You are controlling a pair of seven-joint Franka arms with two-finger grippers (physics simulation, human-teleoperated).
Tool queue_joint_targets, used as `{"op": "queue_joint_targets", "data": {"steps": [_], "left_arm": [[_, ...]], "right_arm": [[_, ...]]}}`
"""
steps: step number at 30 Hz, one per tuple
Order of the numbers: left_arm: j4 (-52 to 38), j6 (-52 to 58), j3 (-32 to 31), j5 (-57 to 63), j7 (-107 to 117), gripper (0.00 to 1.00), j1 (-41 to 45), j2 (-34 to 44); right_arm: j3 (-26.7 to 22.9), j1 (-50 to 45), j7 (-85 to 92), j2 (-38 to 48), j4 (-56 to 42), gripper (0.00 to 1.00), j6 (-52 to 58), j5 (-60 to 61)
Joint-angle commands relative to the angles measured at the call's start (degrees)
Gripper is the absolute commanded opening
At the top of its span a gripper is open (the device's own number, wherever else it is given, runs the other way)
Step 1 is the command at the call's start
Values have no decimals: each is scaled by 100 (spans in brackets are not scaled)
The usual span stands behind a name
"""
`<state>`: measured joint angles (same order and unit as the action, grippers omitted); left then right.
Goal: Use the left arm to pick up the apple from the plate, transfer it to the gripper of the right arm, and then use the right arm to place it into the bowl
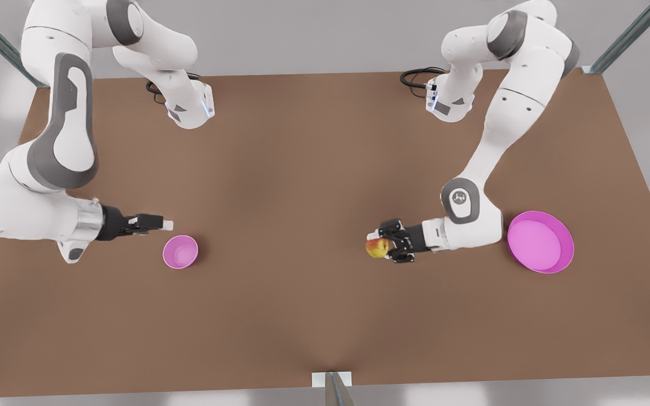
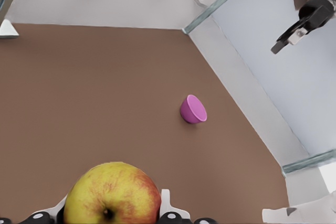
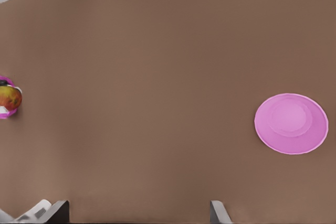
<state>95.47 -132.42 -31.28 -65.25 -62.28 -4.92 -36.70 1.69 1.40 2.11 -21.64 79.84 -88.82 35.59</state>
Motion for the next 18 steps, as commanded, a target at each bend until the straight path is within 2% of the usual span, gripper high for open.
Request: {"op": "queue_joint_targets", "data": {"steps": [1, 3, 7, 10, 15, 18], "left_arm": [[-590, -64, -10, -1666, -4582, 75, 368, -390], [-1240, -643, -10, -2140, -4986, 72, 957, -794], [-2841, -864, -151, -2729, -6243, 67, 1819, -2131], [-3667, -943, -168, -3002, -6656, 62, 2293, -2737], [-3799, -1128, -274, -3011, -6656, 61, 2382, -2817], [-3799, -1128, -274, -3011, -6656, 61, 2382, -2817]], "right_arm": [[69, -69, 421, -350, -4, 100, -425, 2303], [95, -455, 545, -534, 145, 100, -1091, 2917], [130, -1071, 1872, -1360, 172, 100, -2420, 4932], [148, -1326, 2100, -1800, -268, 100, -2789, 4940], [148, -1265, 3155, -2081, -417, 100, -2895, 4932], [139, -1212, 3208, -2081, -312, 100, -2790, 4914]]}}
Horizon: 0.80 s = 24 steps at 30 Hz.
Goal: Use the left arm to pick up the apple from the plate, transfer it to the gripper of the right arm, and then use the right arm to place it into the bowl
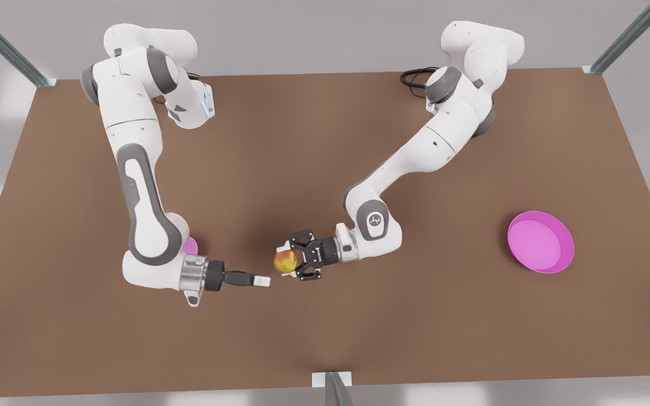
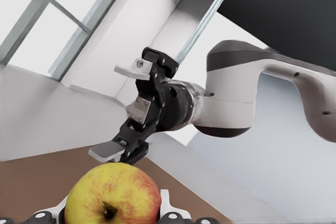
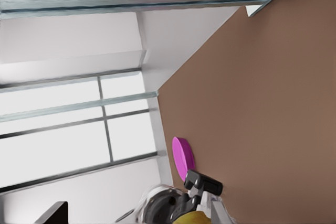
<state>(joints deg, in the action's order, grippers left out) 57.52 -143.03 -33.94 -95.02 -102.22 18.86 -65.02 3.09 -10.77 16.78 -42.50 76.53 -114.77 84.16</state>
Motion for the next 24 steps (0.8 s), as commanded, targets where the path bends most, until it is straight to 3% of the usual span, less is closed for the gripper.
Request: {"op": "queue_joint_targets", "data": {"steps": [1, 8, 24], "left_arm": [[-4, -67, -7, -34, -2671, 61, -5, 7], [-39, -67, -86, -52, -2662, 62, -5, 16], [-39, -120, -86, -131, -2662, 62, 13, 7]], "right_arm": [[-1, 31, 1741, 5, 29, 100, -186, 56], [69, 154, 1759, 137, 653, 100, 780, 12], [403, 93, 2295, 137, 828, 100, 447, 170]]}}
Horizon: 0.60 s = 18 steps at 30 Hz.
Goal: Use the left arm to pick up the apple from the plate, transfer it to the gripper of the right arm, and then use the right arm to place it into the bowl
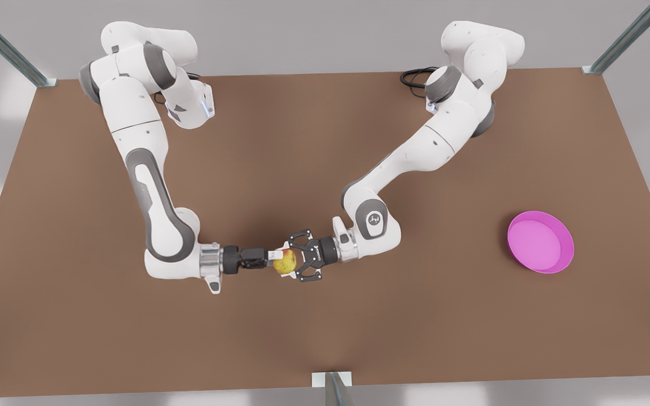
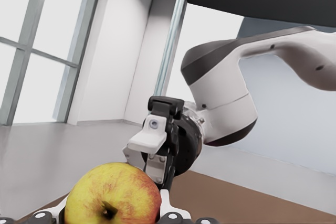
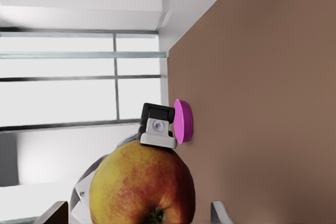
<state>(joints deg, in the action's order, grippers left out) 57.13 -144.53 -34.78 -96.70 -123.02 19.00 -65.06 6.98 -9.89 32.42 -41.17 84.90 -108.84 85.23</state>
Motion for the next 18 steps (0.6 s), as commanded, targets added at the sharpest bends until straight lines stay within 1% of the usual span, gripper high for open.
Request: {"op": "queue_joint_targets", "data": {"steps": [1, 2, 8, 10, 16, 17, 18], "left_arm": [[0, 12, -2, 37, -583, 62, 7, 11], [-9, 3, -2, 45, -583, 62, 7, 11], [0, -23, -2, 46, -583, 62, 7, 11], [0, -32, -2, 46, -583, 62, 7, 11], [0, -32, 7, 46, -583, 62, 16, 2], [0, -32, 7, 46, -583, 62, 16, 2], [0, -32, 7, 46, -583, 62, 7, 2]], "right_arm": [[14, -66, 740, 4, -8, 100, -199, 160], [14, -119, 766, -5, -8, 100, -383, 187], [14, -84, 880, -14, -70, 100, -428, 196], [41, -198, 942, -14, -70, 100, -682, 300], [41, -233, 1135, -40, -8, 100, -674, 371], [41, -233, 1135, -40, -8, 95, -674, 371], [41, -233, 1135, -40, -8, 85, -665, 363]]}}
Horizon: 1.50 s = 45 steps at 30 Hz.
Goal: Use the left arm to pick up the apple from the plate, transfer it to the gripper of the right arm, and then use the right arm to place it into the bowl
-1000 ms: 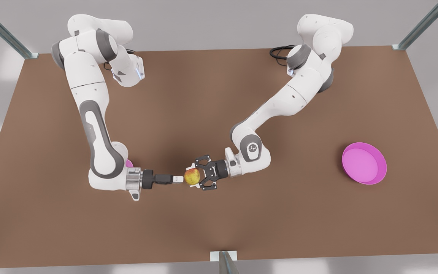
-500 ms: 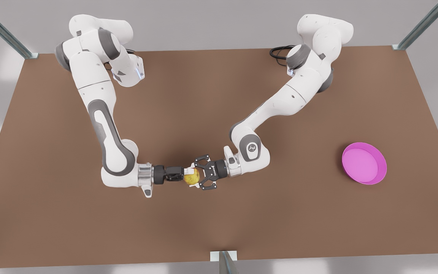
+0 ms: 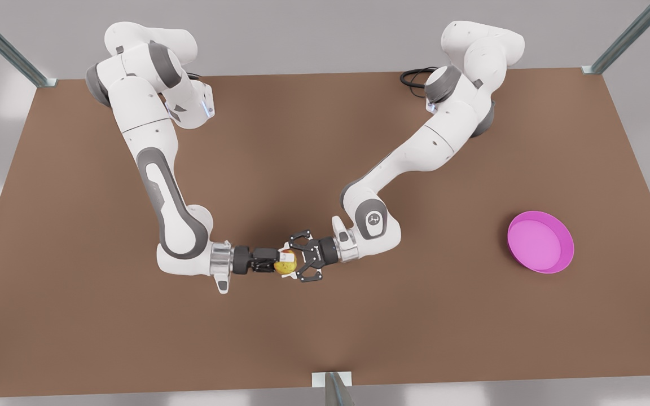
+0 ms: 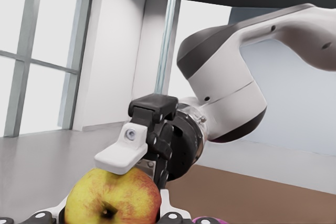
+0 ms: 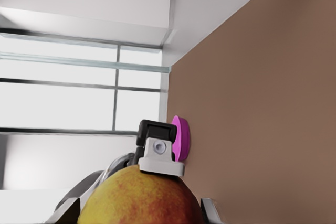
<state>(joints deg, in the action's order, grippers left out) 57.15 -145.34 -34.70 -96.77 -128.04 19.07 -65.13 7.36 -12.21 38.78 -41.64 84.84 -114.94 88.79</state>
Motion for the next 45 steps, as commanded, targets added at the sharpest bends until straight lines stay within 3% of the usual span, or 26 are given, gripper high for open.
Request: {"op": "queue_joint_targets", "data": {"steps": [1, 5, 7, 16, 17, 18, 20, 22, 23, 24, 25, 26, 29, 31, 32, 33, 34, 45], "left_arm": [[-2, 49, -2, 53, -81, 62, 0, 9], [-2, 49, -2, 53, -81, 64, 0, 9], [-2, 32, -2, 44, -81, 100, 9, -35], [24, -240, 77, 79, -28, 100, -44, -193], [138, -232, 305, 158, 340, 100, -158, -176], [419, -241, 578, 588, 1069, 100, -369, 0], [2527, -162, 1027, 2020, 2564, 100, -1089, 1686], [3996, 663, 1272, 4831, 4680, 100, -2004, 3128], [3989, 1626, 1727, 6155, 6213, 100, -2039, 3523], [3148, 3628, 2212, 8081, 8036, 100, -2065, 3709], [2012, 5716, 2424, 9209, 9156, 100, -2127, 3709], [1502, 6491, 2398, 10002, 10016, 100, -2066, 3736], [1290, 6931, 2442, 10222, 12899, 100, -2127, 4588], [1299, 6712, 2600, 10064, 13050, 100, -2364, 4650], [1746, 6326, 2871, 10055, 13050, 100, -2216, 4992], [2546, 5737, 3566, 10011, 13059, 100, -1539, 5546], [2608, 5604, 3680, 9493, 13094, 100, -1538, 5643], [2424, 5666, 3778, 9660, 13059, 100, -1521, 5511]], "right_arm": [[2, 0, 499, 7, -2, 76, -55, 7], [2, 8, 490, 7, -11, 73, -46, -2], [2, 17, 482, 16, -11, 73, -46, -2], [2, 263, 482, 60, 103, 73, 305, -247], [2, 377, 490, 86, 191, 73, 455, -362], [2, 456, 490, 104, 261, 73, 683, -415], [2, 676, 534, 104, 296, 73, 921, -678], [2, 1089, 727, 104, 296, 73, 1220, -1302], [2, 1238, 798, 113, 296, 73, 1386, -1600], [2, 1476, 842, 183, 296, 73, 1562, -2118], [2, 1617, 842, 306, 296, 73, 1571, -2699], [2, 1661, 842, 490, 366, 73, 1571, -3288], [2, 1801, 859, 877, 507, 73, 1571, -5213], [-6, 1942, 868, 895, 490, 73, 1422, -5846], [-6, 1977, 868, 886, 463, 73, 1159, -6250], [-59, 1986, 877, 869, 463, 73, 912, -6566], [-59, 2012, 877, 851, 463, 73, 886, -6883], [-50, 2118, 1316, 702, 894, 74, 526, -7727]]}}
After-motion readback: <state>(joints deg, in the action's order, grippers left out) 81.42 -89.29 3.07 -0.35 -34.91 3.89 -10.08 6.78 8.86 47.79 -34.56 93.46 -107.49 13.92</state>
